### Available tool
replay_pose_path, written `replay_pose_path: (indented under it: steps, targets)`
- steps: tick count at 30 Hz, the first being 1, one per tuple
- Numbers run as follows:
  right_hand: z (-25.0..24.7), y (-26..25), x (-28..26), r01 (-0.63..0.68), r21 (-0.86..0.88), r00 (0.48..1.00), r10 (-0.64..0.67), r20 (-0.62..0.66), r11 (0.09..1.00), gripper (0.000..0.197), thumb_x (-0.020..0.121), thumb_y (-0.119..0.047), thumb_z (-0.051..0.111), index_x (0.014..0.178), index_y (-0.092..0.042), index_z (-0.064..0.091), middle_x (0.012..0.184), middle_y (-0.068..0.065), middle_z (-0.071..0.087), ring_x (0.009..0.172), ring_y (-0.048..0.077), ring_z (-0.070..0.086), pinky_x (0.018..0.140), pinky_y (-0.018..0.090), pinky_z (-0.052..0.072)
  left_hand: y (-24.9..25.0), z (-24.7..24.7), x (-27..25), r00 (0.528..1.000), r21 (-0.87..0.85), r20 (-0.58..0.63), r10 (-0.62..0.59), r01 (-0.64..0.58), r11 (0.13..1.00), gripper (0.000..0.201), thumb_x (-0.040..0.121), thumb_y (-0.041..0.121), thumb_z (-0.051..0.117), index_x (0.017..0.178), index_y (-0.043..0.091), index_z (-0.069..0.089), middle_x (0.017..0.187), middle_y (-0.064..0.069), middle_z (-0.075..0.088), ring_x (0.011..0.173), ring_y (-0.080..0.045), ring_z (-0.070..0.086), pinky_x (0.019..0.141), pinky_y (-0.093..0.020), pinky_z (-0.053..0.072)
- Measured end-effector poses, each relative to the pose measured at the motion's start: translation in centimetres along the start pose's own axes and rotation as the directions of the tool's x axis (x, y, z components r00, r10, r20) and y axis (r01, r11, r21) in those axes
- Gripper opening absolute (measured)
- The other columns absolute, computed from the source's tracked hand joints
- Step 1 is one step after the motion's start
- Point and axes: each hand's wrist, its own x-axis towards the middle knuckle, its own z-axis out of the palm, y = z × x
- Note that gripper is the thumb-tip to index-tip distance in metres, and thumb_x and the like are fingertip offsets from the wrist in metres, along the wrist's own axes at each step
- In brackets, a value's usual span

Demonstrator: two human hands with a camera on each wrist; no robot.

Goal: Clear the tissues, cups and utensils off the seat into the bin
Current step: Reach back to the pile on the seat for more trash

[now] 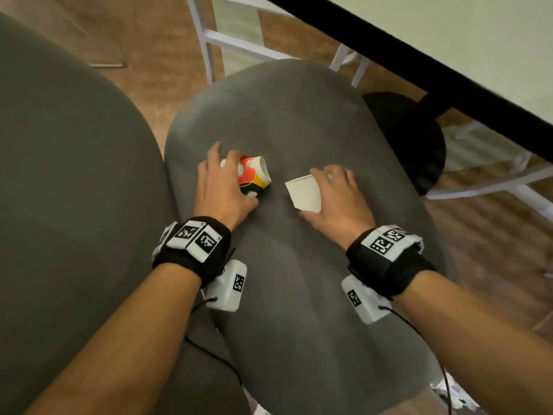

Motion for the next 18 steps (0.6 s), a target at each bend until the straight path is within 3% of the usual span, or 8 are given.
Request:
replay_pose_path:
  steps: [3, 7, 9, 13, 18]
  targets:
    - [-0.8, 4.8, -4.3, -0.08, 0.061, 0.995, 0.083, -0.055, 0.995, 0.082, 0.076, -0.043, 0.072, 0.144, -0.019, 0.034, 0.144, 0.006, 0.033, 0.132, 0.028, 0.028, 0.109, 0.042, 0.034, 4.1, 1.1, -3.0, 0.997, -0.062, 0.048, 0.057, -0.054, 0.997, 0.076, 0.066, 0.031, 0.079, 0.133, 0.03, 0.042, 0.139, -0.003, 0.044, 0.12, -0.03, 0.05, 0.1, -0.038, 0.039]
    - [-2.4, 12.7, -10.8, -0.23, 0.121, 0.964, 0.243, -0.11, 0.966, 0.081, 0.076, -0.04, 0.072, 0.144, -0.021, 0.031, 0.143, 0.007, 0.032, 0.133, 0.028, 0.028, 0.108, 0.042, 0.035, 11.1, 4.6, -9.3, 0.962, -0.129, 0.224, 0.158, -0.131, 0.983, 0.085, 0.067, 0.041, 0.081, 0.139, 0.037, 0.035, 0.135, 0.002, 0.044, 0.12, -0.021, 0.049, 0.103, -0.038, 0.043]
    - [-3.2, 17.2, -14.5, -0.328, 0.179, 0.922, 0.355, -0.152, 0.928, 0.079, 0.075, -0.041, 0.072, 0.141, -0.023, 0.033, 0.14, 0.007, 0.034, 0.131, 0.028, 0.03, 0.106, 0.043, 0.036, 15.0, 7.1, -12.7, 0.924, -0.182, 0.309, 0.227, -0.177, 0.967, 0.089, 0.067, 0.047, 0.079, 0.141, 0.038, 0.031, 0.136, 0.005, 0.043, 0.119, -0.017, 0.05, 0.101, -0.036, 0.045]
    - [-3.7, 25.1, -23.3, -0.498, 0.272, 0.791, 0.56, -0.246, 0.823, 0.076, 0.073, -0.044, 0.073, 0.137, -0.018, 0.041, 0.137, 0.008, 0.041, 0.125, 0.03, 0.037, 0.1, 0.033, 0.031, 22.5, 12.0, -18.8, 0.844, -0.329, 0.432, 0.319, -0.181, 0.927, 0.085, 0.064, 0.055, 0.077, 0.137, 0.042, 0.035, 0.123, 0.01, 0.043, 0.104, -0.006, 0.051, 0.089, -0.022, 0.044]
    - [-0.2, 31.1, -32.9, -0.614, 0.347, 0.699, 0.693, -0.177, 0.709, 0.075, 0.071, -0.043, 0.078, 0.132, -0.013, 0.046, 0.133, 0.011, 0.044, 0.12, 0.03, 0.046, 0.094, 0.034, 0.041, 29.1, 19.8, -24.2, 0.742, -0.283, 0.576, 0.344, -0.214, 0.935, 0.08, 0.061, 0.058, 0.077, 0.129, 0.035, 0.041, 0.12, 0.005, 0.045, 0.105, -0.017, 0.055, 0.093, -0.035, 0.05]
